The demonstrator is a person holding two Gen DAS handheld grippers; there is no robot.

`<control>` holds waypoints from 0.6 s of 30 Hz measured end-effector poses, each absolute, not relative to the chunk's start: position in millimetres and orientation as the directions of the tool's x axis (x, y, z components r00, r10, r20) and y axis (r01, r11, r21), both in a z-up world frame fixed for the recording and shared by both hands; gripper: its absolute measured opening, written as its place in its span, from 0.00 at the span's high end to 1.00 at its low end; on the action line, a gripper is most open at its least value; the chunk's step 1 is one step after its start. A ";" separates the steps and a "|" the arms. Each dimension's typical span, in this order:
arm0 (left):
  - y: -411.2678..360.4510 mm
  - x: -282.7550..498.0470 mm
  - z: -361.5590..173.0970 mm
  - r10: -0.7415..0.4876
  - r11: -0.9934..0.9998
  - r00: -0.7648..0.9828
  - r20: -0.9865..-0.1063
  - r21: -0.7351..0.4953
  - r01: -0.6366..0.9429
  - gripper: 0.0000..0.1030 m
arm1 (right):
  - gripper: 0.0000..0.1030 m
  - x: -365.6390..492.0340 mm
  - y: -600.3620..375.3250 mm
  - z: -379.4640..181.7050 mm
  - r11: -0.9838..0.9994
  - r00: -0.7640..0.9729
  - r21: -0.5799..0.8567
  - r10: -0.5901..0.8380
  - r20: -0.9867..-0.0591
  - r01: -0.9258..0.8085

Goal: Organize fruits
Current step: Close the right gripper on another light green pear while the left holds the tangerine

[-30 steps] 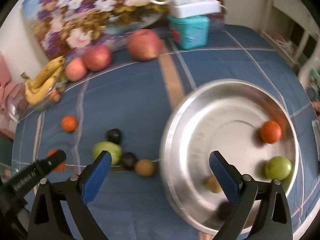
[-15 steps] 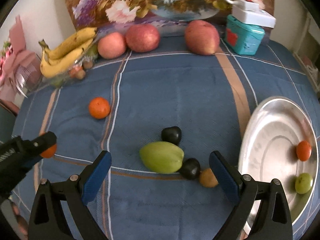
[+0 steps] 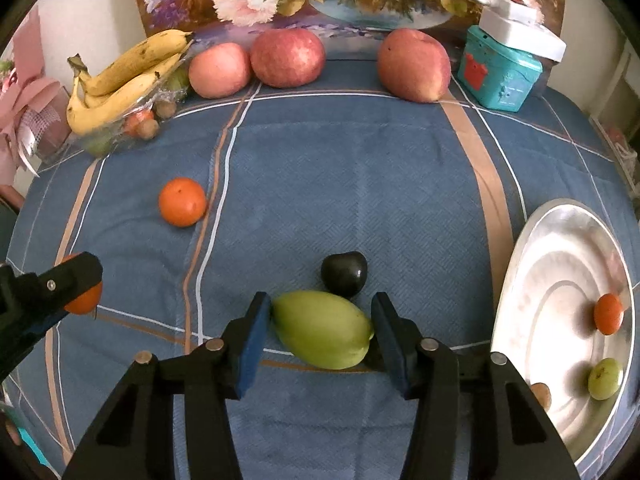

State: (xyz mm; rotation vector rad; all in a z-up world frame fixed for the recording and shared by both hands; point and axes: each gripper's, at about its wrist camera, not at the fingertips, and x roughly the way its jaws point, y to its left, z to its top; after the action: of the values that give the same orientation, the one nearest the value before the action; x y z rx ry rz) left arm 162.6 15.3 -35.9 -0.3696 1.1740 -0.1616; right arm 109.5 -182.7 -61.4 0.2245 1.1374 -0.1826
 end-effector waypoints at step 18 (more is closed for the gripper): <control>14.4 160.2 -25.4 -0.310 0.929 0.404 -0.860 -0.364 -0.061 0.63 | 0.70 112.4 -181.4 -34.6 0.943 0.467 0.241 0.111 -0.877 0.229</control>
State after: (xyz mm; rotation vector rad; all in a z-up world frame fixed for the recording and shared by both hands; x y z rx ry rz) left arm 160.2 14.4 -25.4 -0.3659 1.1508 -0.1616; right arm 112.4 -181.4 -34.6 0.3491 1.0887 -0.0745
